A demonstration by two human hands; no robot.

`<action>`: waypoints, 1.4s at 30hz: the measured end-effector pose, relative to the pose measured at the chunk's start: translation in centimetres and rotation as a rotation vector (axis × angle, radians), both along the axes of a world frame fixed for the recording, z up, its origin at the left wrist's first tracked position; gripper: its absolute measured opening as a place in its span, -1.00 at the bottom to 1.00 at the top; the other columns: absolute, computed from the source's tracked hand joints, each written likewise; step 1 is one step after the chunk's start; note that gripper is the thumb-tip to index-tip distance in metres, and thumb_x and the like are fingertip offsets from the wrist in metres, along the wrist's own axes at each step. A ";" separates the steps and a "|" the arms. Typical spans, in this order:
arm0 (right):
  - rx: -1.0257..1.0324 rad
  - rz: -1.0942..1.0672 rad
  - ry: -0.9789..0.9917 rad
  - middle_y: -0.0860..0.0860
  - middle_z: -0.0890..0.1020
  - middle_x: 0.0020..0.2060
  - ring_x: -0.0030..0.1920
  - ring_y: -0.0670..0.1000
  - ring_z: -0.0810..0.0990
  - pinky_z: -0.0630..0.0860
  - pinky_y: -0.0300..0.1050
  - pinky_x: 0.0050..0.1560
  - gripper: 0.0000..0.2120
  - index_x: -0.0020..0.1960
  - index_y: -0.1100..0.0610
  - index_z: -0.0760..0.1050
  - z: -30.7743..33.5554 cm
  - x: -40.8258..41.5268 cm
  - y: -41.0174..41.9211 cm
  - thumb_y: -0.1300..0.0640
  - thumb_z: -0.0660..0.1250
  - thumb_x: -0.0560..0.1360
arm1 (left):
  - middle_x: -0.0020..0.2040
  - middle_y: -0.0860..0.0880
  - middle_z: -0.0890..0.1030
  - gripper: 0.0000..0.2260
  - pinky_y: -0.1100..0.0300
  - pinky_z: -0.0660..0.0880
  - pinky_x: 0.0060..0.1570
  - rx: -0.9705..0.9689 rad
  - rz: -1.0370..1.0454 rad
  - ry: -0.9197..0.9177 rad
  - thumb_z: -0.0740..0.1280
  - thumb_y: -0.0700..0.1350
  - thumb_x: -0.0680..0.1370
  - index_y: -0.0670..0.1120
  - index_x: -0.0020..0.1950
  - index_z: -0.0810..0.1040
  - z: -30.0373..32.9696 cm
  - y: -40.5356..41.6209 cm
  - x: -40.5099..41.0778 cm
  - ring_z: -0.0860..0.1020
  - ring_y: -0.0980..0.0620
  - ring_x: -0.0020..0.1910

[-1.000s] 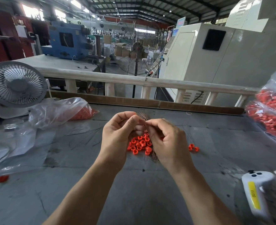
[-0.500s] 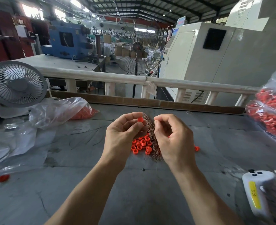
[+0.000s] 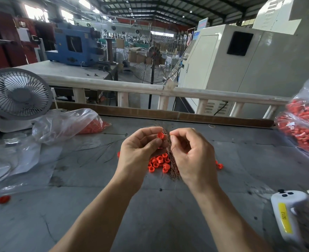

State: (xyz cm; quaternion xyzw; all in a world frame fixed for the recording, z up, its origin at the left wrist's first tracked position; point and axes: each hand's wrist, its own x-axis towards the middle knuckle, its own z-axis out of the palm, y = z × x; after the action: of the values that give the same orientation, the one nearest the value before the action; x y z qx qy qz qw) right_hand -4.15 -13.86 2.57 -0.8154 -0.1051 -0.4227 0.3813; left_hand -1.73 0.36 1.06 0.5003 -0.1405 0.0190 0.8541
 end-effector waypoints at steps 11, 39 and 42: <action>-0.015 0.058 0.092 -0.12 0.65 -0.17 -0.14 -0.12 0.64 0.59 -0.13 -0.11 -0.98 -0.04 0.05 0.64 -0.2 -0.3 0.4 0.13 0.45 0.57 | -0.05 -0.22 0.69 -0.82 0.14 0.63 -0.07 0.001 0.013 -0.014 0.48 -0.29 0.49 -0.13 0.07 0.67 -0.2 -0.1 0.1 0.69 -0.13 -0.08; -0.081 0.000 0.091 -0.11 0.62 -0.20 -0.16 -0.04 0.60 0.58 0.05 -0.11 -0.93 -0.11 0.05 0.62 -0.2 -0.2 0.1 0.15 0.46 0.54 | -0.05 -0.25 0.73 -0.82 0.13 0.67 -0.07 0.064 0.044 -0.013 0.48 -0.32 0.50 -0.20 0.08 0.67 -0.4 -0.1 0.1 0.73 -0.15 -0.08; -0.103 -0.014 0.084 -0.09 0.62 -0.21 -0.16 -0.02 0.60 0.57 0.08 -0.11 -0.93 -0.12 0.07 0.62 0.0 -0.2 0.1 0.17 0.47 0.54 | -0.05 -0.23 0.73 -0.83 0.16 0.66 -0.08 0.063 0.039 -0.020 0.46 -0.34 0.51 -0.18 0.07 0.68 -0.3 -0.1 0.1 0.73 -0.12 -0.09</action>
State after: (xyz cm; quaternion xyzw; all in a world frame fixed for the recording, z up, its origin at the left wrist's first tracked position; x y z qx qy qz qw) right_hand -4.37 -13.79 2.60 -0.8516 -0.1052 -0.3849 0.3399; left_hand -1.68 0.24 0.79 0.5296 -0.1396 0.0362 0.8359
